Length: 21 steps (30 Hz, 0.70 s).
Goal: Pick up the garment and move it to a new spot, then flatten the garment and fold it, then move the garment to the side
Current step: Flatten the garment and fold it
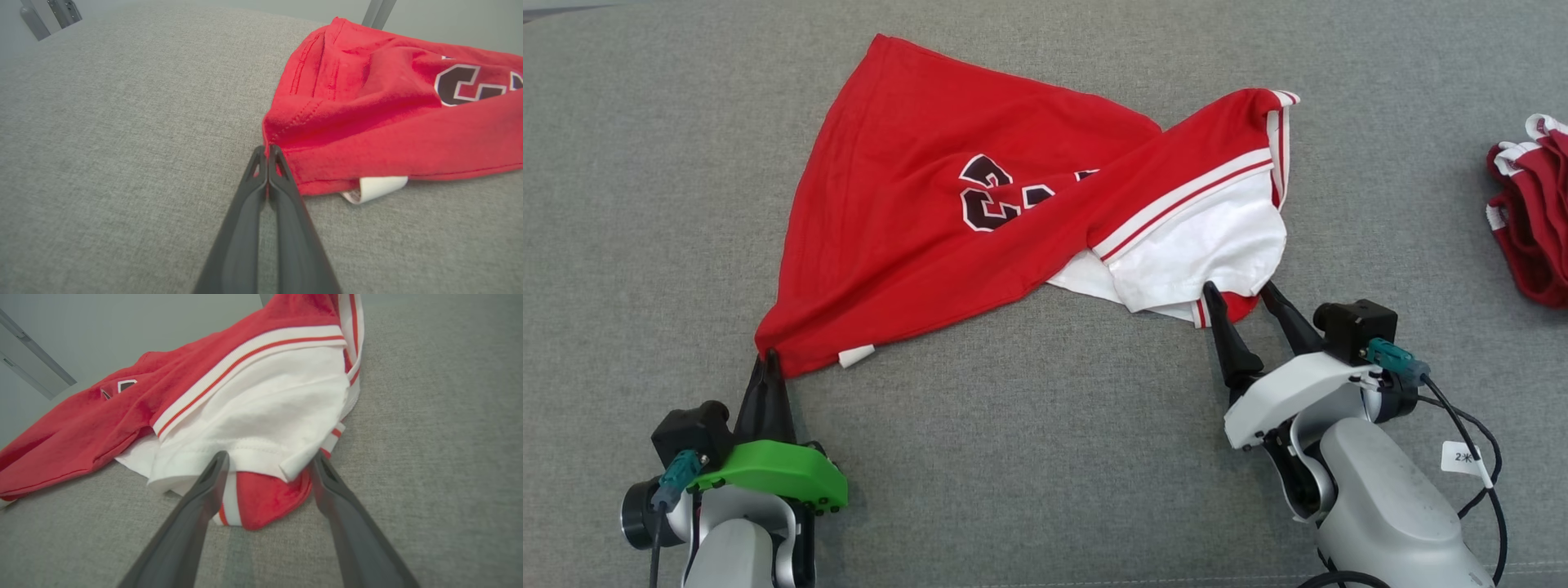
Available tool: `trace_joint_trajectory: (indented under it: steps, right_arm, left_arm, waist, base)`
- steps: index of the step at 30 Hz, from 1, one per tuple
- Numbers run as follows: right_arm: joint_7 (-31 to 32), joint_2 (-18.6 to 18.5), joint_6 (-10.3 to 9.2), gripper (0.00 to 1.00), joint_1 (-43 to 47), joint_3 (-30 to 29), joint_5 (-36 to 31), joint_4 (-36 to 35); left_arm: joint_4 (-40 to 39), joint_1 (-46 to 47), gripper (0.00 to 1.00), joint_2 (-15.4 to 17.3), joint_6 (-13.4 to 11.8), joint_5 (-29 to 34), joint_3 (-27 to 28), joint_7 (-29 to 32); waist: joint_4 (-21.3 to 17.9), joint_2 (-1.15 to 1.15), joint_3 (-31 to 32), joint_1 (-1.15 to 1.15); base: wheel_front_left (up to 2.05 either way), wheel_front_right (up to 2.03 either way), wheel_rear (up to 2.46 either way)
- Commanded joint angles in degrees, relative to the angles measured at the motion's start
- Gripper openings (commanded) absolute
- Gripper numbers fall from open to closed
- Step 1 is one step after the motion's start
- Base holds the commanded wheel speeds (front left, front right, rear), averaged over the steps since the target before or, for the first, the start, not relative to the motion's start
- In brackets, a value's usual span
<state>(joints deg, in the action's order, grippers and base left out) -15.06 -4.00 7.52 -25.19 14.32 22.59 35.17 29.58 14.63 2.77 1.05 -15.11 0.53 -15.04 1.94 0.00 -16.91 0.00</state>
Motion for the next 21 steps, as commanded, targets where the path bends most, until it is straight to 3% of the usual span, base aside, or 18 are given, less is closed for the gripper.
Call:
trace_joint_trajectory:
  steps: [1,6,7,8,10,12,21]
  right_arm:
    - [-0.14,0.04,-0.07,1.0,0.37,0.13,0.17,-0.27]
    - [-0.14,0.12,-0.07,0.94,0.67,0.01,0.95,-0.16]
    - [-0.14,0.14,-0.07,0.8,0.66,-0.16,1.07,0.03]
    - [-0.14,0.14,-0.07,0.58,0.6,-0.35,1.12,0.15]
    - [-0.14,0.14,-0.07,0.35,0.48,-0.64,1.1,0.34]
    - [-0.14,0.12,-0.07,0.0,0.29,-1.05,0.84,0.47]
    - [-0.14,0.44,-0.07,0.0,0.47,-3.29,-0.17,-1.83]
  left_arm:
    - [-0.16,-0.21,0.0,0.27,-0.06,-0.49,0.05,-0.19]
    - [-0.05,-0.53,0.0,0.27,0.06,-0.35,-0.36,-0.19]
    - [0.0,-0.53,0.0,0.27,-0.02,-0.42,-0.53,-0.19]
    - [0.03,-0.53,0.0,0.27,-0.11,-0.48,-0.73,-0.19]
    - [0.06,-0.59,0.0,0.27,-0.19,-0.5,-0.97,-0.19]
    - [0.14,-0.63,0.0,0.27,-0.11,-0.41,-0.95,-0.19]
    - [-0.06,-0.96,0.0,0.27,0.02,-0.04,-0.26,-0.19]
  waist:
    - [0.02,0.0,0.01,0.0]
    - [0.11,0.0,0.19,0.0]
    - [0.15,0.0,0.19,0.0]
    - [0.2,0.0,0.19,0.0]
    - [0.3,0.0,0.17,0.0]
    - [0.37,0.0,0.14,0.0]
    - [0.11,0.0,0.93,0.0]
  base:
    - [0.0,0.0,0.0]
    - [0.0,0.0,0.0]
    - [0.0,0.0,0.0]
    - [0.0,0.0,0.0]
    - [0.0,0.0,0.0]
    - [0.0,0.0,0.0]
    - [0.0,0.0,0.0]
